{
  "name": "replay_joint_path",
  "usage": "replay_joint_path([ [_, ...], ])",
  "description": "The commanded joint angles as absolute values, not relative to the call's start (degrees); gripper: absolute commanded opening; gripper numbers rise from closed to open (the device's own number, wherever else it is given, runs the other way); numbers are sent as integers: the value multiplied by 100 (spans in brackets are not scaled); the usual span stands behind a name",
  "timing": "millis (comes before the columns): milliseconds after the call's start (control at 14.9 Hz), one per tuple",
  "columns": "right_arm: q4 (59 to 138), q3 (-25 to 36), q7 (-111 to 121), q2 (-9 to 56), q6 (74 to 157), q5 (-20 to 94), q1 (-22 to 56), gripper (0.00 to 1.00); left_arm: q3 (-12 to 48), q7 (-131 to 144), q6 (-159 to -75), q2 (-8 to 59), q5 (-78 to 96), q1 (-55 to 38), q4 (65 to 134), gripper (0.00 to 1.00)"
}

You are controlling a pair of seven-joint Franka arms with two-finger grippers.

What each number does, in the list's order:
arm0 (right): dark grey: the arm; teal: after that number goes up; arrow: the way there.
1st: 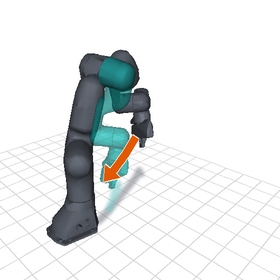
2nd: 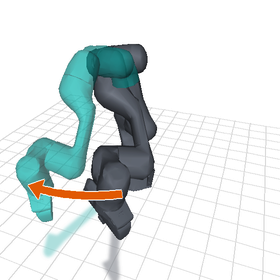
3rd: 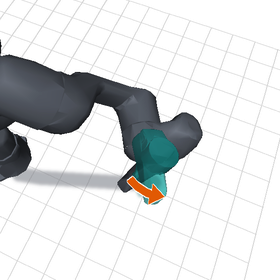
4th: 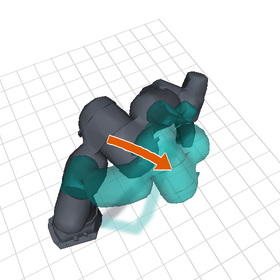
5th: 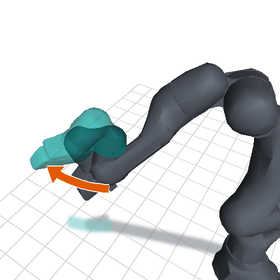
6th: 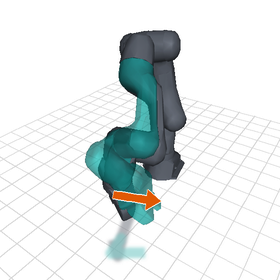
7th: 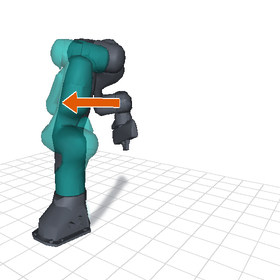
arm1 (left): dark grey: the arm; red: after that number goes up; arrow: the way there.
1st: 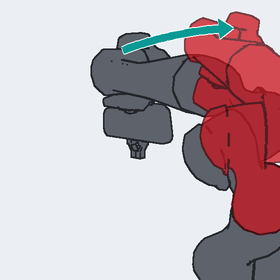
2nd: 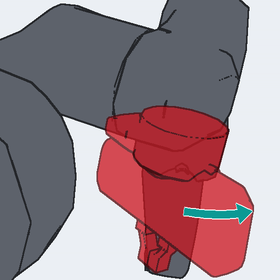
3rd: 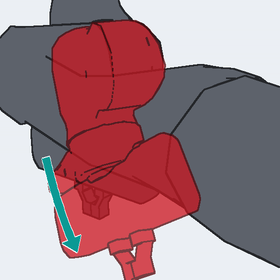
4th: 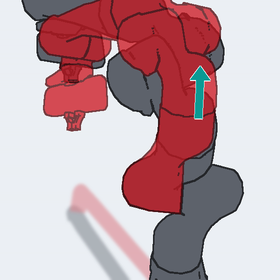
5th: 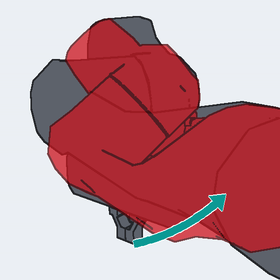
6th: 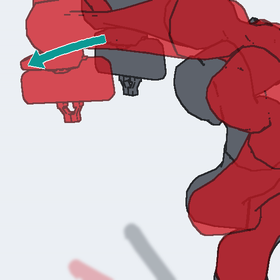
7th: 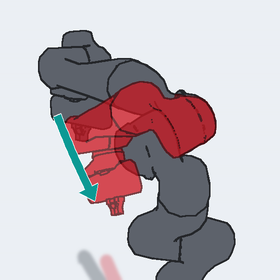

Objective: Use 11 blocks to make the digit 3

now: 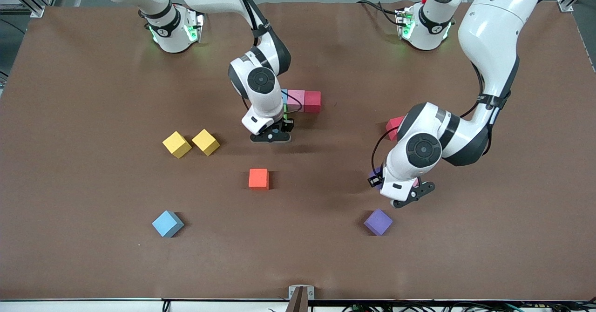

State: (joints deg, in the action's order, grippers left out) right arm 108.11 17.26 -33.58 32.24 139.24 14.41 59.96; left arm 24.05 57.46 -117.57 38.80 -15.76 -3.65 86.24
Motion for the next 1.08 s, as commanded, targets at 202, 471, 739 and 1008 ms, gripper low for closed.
replay_joint_path([
  [202,11030,1802,-3480,3085,13957,1397,6152,0,2417,5695,-11681,3806,-1582,-264,8613,46],
  [471,11030,1802,-3480,3085,13957,1397,6161,0,2417,6352,-11751,3806,-1730,-290,8613,46],
  [739,11030,1802,-3524,3076,13948,1397,6170,0,2461,7179,-11760,3806,-1916,-308,8622,52],
  [1008,11030,1793,-3524,3059,13931,1397,6170,0,2461,8610,-11795,3814,-1916,-308,8622,53],
])
